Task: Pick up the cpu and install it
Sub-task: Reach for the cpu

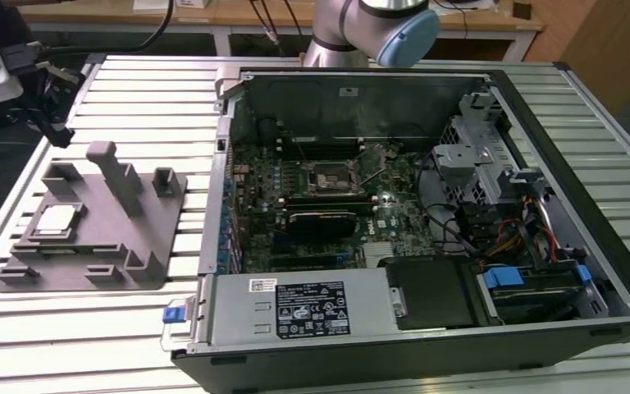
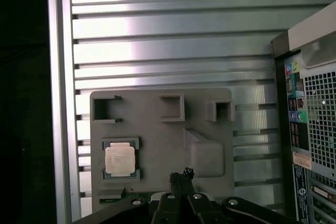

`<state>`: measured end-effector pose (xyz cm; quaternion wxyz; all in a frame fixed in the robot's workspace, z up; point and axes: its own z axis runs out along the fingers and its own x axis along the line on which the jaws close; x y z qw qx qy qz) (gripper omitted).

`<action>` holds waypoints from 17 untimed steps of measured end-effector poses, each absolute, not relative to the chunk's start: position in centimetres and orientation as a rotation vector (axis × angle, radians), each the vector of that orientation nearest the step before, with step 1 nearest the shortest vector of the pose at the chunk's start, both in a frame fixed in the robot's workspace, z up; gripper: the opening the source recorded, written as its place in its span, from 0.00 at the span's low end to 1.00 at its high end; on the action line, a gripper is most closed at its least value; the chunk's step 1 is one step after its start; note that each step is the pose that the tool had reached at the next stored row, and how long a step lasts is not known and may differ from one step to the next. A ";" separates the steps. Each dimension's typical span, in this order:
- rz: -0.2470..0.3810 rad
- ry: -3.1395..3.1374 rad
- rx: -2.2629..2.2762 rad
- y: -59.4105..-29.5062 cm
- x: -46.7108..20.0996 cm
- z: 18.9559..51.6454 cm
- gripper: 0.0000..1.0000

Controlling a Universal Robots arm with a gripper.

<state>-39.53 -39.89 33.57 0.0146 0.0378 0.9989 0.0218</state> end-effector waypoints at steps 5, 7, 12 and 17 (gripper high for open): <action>0.068 3.109 0.118 -39.9 -40.3 33.1 0.11; 0.068 3.110 0.118 -39.9 -40.6 32.8 0.11; 0.068 3.109 0.118 -39.9 -41.3 32.2 0.11; 0.068 3.109 0.118 -39.9 -42.0 31.6 0.11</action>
